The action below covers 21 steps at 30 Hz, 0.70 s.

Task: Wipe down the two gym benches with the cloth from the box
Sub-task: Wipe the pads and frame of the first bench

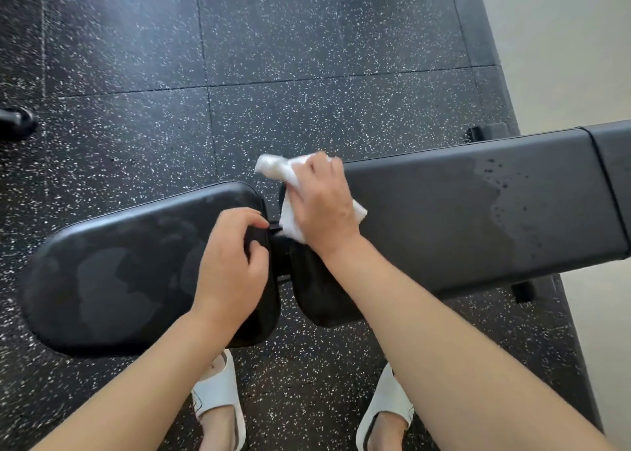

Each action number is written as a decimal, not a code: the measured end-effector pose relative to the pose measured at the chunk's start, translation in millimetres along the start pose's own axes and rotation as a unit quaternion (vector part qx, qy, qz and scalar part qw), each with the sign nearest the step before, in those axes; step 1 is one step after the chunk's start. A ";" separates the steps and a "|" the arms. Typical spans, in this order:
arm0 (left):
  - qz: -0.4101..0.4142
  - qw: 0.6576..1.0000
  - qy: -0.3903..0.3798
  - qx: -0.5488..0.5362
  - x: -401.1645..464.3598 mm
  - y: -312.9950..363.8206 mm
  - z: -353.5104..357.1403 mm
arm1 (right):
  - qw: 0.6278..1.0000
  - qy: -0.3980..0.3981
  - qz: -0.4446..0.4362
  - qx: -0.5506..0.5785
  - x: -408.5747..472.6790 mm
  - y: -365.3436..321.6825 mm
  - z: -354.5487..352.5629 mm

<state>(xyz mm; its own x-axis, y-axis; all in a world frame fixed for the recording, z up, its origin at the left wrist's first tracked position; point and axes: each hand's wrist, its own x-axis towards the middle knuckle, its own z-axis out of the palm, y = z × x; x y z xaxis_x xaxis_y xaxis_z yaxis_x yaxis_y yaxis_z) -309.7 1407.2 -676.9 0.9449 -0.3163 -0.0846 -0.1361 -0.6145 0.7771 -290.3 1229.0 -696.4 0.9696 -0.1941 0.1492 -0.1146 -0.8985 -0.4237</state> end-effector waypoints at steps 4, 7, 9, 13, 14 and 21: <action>-0.020 1.000 0.021 -0.005 5.1 6.0 2.2 | 0.991 -0.063 -0.112 0.040 -86.9 6.9 -17.6; -0.007 1.000 -0.019 0.019 4.6 19.1 13.0 | 0.980 -0.087 -0.171 0.055 -127.4 47.4 -41.1; 0.007 0.999 -0.043 0.031 4.6 31.8 24.0 | 0.981 -0.071 -0.179 0.031 -133.3 87.8 -59.2; 0.037 0.996 -0.075 0.044 4.2 57.5 49.0 | 0.991 -0.024 -0.135 -0.011 -106.3 154.4 -81.5; 0.037 0.995 -0.079 0.045 4.4 62.7 55.1 | 0.992 -0.007 -0.122 -0.018 -94.2 161.1 -81.4; 0.010 0.997 -0.026 0.065 16.7 86.0 86.5 | 0.993 0.068 0.100 -0.017 -46.0 136.3 -67.3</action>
<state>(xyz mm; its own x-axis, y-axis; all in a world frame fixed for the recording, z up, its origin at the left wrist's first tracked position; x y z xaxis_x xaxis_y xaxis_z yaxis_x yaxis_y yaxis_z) -331.4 1286.6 -665.4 0.9254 -0.3645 -0.1037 -0.1962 -0.6949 0.6918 -365.1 1089.0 -700.9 0.8889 -0.4195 0.1841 -0.3121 -0.8487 -0.4271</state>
